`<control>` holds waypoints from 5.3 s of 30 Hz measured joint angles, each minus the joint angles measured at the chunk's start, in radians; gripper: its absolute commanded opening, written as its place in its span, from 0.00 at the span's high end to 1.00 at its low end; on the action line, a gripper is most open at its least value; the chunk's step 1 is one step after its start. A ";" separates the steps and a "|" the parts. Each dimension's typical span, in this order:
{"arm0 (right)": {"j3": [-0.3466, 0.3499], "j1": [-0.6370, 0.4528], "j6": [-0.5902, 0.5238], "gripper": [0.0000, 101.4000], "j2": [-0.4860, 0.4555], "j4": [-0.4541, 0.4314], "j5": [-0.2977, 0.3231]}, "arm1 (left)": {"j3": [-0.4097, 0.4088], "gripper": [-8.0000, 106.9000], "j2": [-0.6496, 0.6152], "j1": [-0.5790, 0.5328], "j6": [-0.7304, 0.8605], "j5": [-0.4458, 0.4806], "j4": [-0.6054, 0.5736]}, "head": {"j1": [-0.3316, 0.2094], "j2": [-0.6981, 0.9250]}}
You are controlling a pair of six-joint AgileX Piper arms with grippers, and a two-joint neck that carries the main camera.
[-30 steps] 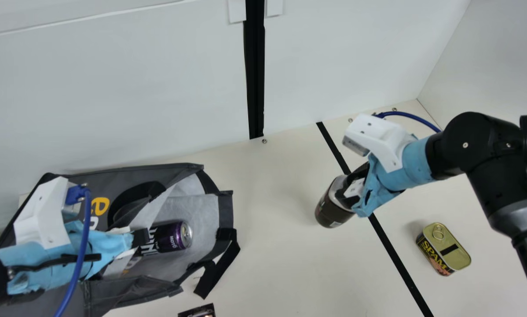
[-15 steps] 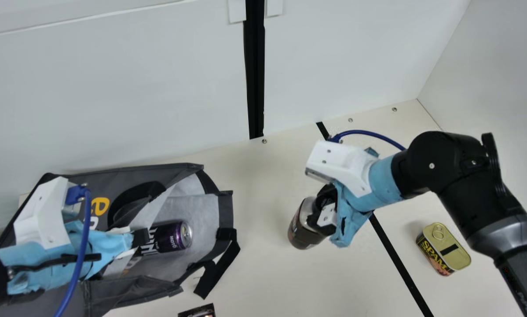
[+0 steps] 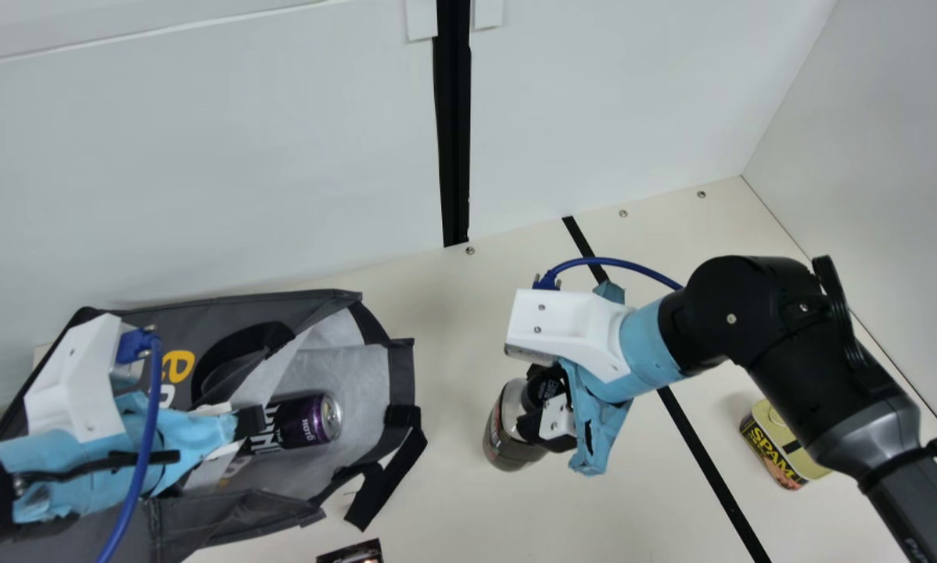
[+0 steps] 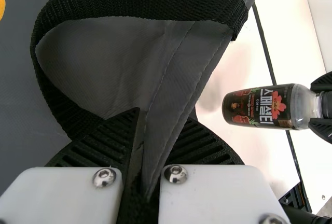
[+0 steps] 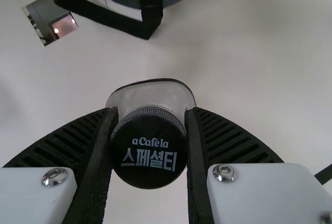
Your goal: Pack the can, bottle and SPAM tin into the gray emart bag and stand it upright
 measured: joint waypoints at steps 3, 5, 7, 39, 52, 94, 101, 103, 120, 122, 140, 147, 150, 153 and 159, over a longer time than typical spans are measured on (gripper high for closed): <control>-0.018 -0.001 -0.014 1.00 0.000 0.025 0.000 | 0.000 1.00 0.000 0.000 0.000 0.000 0.000 | 0.000 0.000; -0.031 -0.003 -0.021 1.00 0.000 0.045 0.000 | 0.000 1.00 0.000 0.000 0.000 0.000 0.000 | 0.000 0.000; -0.046 -0.007 -0.028 1.00 0.000 0.067 0.000 | 0.000 1.00 0.000 0.000 0.000 0.000 0.000 | 0.000 -0.002; -0.012 0.045 -0.152 1.00 0.040 0.474 -0.145 | 0.000 1.00 0.000 0.000 0.000 0.000 0.000 | 0.000 -0.002; 0.003 0.125 -0.210 1.00 0.097 0.579 -0.258 | 0.000 1.00 0.000 0.000 0.000 0.000 0.000 | 0.000 0.000; -0.134 0.362 -0.329 1.00 0.443 0.731 -0.435 | 0.000 1.00 0.000 0.000 0.000 -0.002 0.006 | 0.000 0.000; -0.167 0.377 -0.312 1.00 0.483 0.710 -0.439 | 0.000 1.00 0.000 0.000 0.000 -0.006 0.006 | 0.000 0.000; -0.174 0.382 -0.307 1.00 0.492 0.699 -0.445 | 0.000 1.00 0.000 0.000 0.000 -0.006 0.006 | 0.000 0.000; -0.195 0.391 -0.284 0.51 0.504 0.669 -0.444 | 0.000 1.00 0.000 0.000 0.000 -0.004 0.006 | 0.000 -0.002; -0.192 0.391 -0.284 0.44 0.500 0.667 -0.440 | 0.000 1.00 0.000 0.000 0.000 -0.004 0.006 | 0.000 0.000; -0.162 0.377 -0.279 0.06 0.459 0.648 -0.423 | 0.000 1.00 0.000 0.000 0.000 -0.004 0.006 | 0.000 0.000; -0.140 0.353 -0.284 0.06 0.426 0.633 -0.404 | 0.000 1.00 0.000 0.000 0.000 -0.004 0.006 | 0.000 0.000; -0.131 0.338 -0.288 0.06 0.409 0.627 -0.383 | 0.000 1.00 0.000 0.000 0.000 -0.004 0.006 | 0.000 -0.002; -0.121 0.322 -0.292 0.06 0.392 0.620 -0.374 | 0.000 1.00 0.000 0.000 0.000 -0.004 0.004 | 0.000 0.000; -0.099 0.283 -0.301 0.06 0.359 0.610 -0.350 | 0.000 1.00 0.000 0.000 0.000 -0.006 0.006 | 0.000 0.000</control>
